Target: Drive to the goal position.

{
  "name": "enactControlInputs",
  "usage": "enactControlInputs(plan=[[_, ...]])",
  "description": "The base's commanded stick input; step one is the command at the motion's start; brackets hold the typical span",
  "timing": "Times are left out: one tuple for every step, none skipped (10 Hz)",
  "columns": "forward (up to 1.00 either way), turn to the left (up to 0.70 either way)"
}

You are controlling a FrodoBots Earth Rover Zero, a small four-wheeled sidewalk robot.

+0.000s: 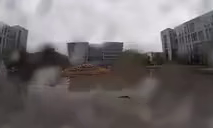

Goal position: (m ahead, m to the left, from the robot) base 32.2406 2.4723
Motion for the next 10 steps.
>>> enactControlInputs(plan=[[1.0,0.0],[1.0,0.0],[1.0,-0.21],[1.0,-0.03],[1.0,0.0],[1.0,0.0],[1.0,0.0],[1.0,0.0],[1.0,0.0],[1.0,0.0]])
